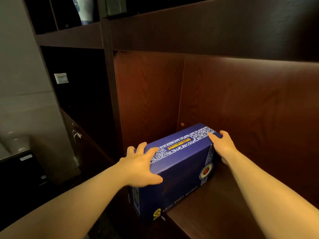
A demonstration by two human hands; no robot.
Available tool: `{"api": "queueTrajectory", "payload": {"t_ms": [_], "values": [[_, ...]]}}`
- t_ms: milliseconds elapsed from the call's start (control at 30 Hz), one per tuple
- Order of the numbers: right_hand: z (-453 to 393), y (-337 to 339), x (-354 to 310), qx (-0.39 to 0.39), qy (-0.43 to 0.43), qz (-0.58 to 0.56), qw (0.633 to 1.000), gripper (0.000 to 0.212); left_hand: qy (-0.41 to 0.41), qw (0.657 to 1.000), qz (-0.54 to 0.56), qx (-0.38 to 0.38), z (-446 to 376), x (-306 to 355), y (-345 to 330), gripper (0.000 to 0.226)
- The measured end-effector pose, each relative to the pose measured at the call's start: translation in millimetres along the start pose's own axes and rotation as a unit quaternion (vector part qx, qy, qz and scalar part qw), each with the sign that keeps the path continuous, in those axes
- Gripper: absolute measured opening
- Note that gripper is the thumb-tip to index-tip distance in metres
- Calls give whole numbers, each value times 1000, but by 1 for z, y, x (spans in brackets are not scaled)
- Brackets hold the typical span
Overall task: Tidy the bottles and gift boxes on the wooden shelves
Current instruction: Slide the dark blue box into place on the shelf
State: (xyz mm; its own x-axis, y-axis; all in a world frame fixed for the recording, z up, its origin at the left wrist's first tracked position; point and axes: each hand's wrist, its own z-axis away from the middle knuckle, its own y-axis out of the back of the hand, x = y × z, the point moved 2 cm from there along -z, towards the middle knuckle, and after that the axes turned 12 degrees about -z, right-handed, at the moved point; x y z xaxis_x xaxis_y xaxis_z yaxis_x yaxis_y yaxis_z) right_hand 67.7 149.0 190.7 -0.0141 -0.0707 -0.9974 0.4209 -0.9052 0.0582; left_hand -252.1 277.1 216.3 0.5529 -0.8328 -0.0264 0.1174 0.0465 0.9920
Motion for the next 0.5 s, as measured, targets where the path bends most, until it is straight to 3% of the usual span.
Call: {"api": "queueTrajectory", "payload": {"t_ms": [200,367,500], "values": [[41,17,1,102,72,21,992,36,-67,996,64,19,-15,-17,1,106],[87,53,10,165,89,50,981,37,-158,981,70,85,-28,-24,1,97],[130,80,17,214,65,53,973,41,-182,967,103,145,-36,-17,-3,89]]}}
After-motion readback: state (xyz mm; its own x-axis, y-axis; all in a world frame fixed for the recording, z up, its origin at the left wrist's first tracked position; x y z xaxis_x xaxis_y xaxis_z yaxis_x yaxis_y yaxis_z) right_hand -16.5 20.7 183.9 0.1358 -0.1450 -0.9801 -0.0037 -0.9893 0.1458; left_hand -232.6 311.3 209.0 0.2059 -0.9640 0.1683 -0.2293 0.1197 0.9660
